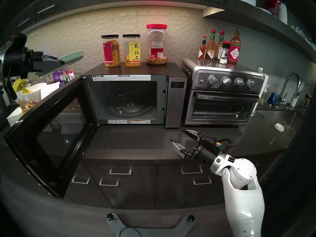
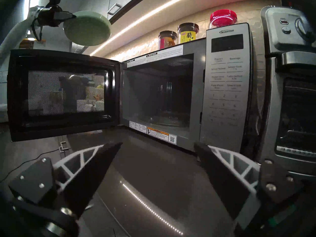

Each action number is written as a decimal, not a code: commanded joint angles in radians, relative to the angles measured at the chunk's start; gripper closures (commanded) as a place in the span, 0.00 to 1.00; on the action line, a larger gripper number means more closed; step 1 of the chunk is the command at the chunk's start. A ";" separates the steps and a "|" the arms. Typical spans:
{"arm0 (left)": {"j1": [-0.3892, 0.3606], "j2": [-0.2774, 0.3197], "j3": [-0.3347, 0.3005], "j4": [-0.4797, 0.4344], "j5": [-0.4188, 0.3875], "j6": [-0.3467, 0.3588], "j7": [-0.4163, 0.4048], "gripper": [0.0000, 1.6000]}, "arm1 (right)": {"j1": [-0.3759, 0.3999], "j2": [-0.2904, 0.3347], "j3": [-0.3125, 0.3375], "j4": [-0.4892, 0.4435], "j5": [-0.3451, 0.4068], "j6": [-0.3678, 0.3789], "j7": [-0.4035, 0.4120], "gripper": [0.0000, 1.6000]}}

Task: Open the microwave, put the plate inside, and close the door

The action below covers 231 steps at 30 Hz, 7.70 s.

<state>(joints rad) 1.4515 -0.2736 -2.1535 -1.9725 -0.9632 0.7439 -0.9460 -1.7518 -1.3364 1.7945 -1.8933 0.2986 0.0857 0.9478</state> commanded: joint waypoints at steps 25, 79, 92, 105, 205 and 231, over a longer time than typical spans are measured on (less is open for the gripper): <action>-0.007 0.000 -0.013 -0.001 0.001 0.001 -0.002 1.00 | 0.030 -0.045 0.034 -0.163 0.077 0.110 0.021 0.00; -0.007 0.000 -0.014 -0.002 0.002 0.001 -0.002 1.00 | 0.028 -0.053 0.026 -0.175 0.068 0.119 -0.002 0.00; -0.007 0.000 -0.014 -0.002 0.002 0.001 -0.002 1.00 | 0.028 -0.053 0.026 -0.175 0.067 0.119 -0.001 0.00; -0.007 0.000 -0.014 -0.002 0.002 0.001 -0.002 1.00 | 0.028 -0.054 0.026 -0.175 0.067 0.119 -0.001 0.00; -0.511 0.048 0.732 -0.182 -0.264 -0.157 0.287 1.00 | 0.030 -0.056 0.027 -0.173 0.065 0.118 0.002 0.00; -0.769 -0.241 0.956 -0.090 -0.076 0.058 0.195 1.00 | 0.030 -0.056 0.027 -0.173 0.065 0.118 0.002 0.00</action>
<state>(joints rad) 0.7831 -0.4317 -1.1912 -2.0876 -1.0757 0.7390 -0.6989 -1.7313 -1.3928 1.8192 -2.0479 0.3589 0.2060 0.9494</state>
